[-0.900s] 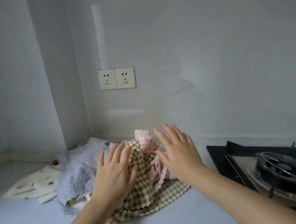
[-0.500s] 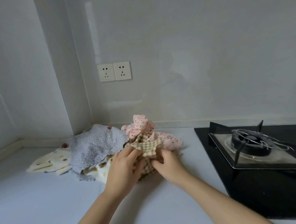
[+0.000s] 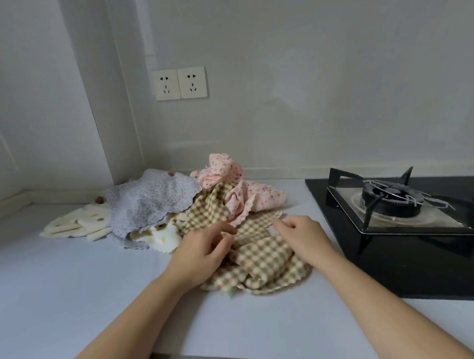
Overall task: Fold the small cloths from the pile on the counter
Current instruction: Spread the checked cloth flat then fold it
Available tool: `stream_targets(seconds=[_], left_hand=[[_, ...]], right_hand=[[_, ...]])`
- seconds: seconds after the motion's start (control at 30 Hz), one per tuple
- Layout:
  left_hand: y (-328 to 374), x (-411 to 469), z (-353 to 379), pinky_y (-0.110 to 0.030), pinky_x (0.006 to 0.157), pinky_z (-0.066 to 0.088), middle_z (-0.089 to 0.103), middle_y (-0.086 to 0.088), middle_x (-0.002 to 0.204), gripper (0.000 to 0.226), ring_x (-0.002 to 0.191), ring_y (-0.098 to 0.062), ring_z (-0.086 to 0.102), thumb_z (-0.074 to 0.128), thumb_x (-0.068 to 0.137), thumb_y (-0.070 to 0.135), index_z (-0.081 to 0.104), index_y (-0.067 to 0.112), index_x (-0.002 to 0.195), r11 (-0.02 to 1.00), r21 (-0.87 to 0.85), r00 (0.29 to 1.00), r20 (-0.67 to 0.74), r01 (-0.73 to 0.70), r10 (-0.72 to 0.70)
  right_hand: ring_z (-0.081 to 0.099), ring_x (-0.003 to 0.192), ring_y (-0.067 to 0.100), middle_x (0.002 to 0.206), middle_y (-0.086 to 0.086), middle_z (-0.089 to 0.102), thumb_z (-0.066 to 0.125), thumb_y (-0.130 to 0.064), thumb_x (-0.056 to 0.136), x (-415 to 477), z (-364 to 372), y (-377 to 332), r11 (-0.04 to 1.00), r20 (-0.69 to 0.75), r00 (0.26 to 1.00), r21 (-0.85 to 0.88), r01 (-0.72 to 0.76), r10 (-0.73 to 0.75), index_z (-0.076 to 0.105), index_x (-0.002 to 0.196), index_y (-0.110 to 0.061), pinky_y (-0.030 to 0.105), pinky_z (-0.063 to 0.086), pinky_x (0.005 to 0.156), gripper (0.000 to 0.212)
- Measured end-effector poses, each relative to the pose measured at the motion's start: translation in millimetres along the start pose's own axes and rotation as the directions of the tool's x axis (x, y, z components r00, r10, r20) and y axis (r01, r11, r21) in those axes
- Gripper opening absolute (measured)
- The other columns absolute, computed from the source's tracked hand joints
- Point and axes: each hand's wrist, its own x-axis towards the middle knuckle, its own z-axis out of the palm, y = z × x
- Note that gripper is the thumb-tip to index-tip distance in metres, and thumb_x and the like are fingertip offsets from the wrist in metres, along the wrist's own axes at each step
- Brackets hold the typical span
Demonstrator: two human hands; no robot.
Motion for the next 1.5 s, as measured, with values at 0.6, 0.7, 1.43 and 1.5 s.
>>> stream_targets(seconds=[0.6,0.7,1.43,1.5], left_hand=[[1.2,8.0,0.4,-0.036,0.076,0.047,0.063,0.005,0.091,0.046,0.088,-0.020,0.059,0.037,0.082,0.060,0.064,0.024,0.090,0.935,0.271,0.966,-0.181,0.230,-0.185],[23.3,9.0,12.3,-0.031,0.071,0.047,0.059,0.010,0.082,0.032,0.080,-0.014,0.058,0.057,0.082,0.057,0.063,0.026,0.078,0.938,0.224,0.963,-0.009,0.263,-0.268],[28.7,-3.1,13.0,-0.035,0.090,0.048,0.064,0.002,0.118,0.029,0.108,-0.019,0.059,0.047,0.095,0.042,0.056,0.026,0.117,0.950,0.276,0.967,0.167,0.144,-0.195],[23.8,-7.6,24.8,-0.038,0.115,0.023,0.030,-0.002,0.156,0.056,0.143,-0.020,0.027,0.033,0.098,0.054,0.034,0.026,0.146,0.924,0.377,0.895,0.391,0.059,-0.217]], right_hand=[[0.055,0.101,0.023,0.113,0.002,0.053,0.048,-0.020,0.095,5.0,-8.6,4.8,0.869,-0.045,0.969,-0.454,0.196,-0.242,0.068,0.105,-0.020,0.030,0.042,0.079,0.022],[0.054,0.107,0.024,0.112,0.003,0.057,0.046,-0.028,0.097,9.4,5.5,11.1,0.881,0.127,0.969,-0.404,0.246,-0.212,0.068,0.106,-0.019,0.036,0.045,0.091,0.025],[-0.015,0.147,0.039,0.161,0.015,-0.015,0.011,-0.076,0.089,-30.4,12.6,6.3,0.731,0.314,0.936,-0.674,0.101,0.160,-0.003,0.155,-0.031,0.060,-0.006,0.116,0.081],[-0.015,0.148,0.037,0.161,0.014,-0.016,0.013,-0.073,0.092,-35.0,3.1,14.1,0.734,0.286,0.946,-0.673,0.086,0.152,-0.004,0.156,-0.029,0.058,-0.007,0.117,0.080]])
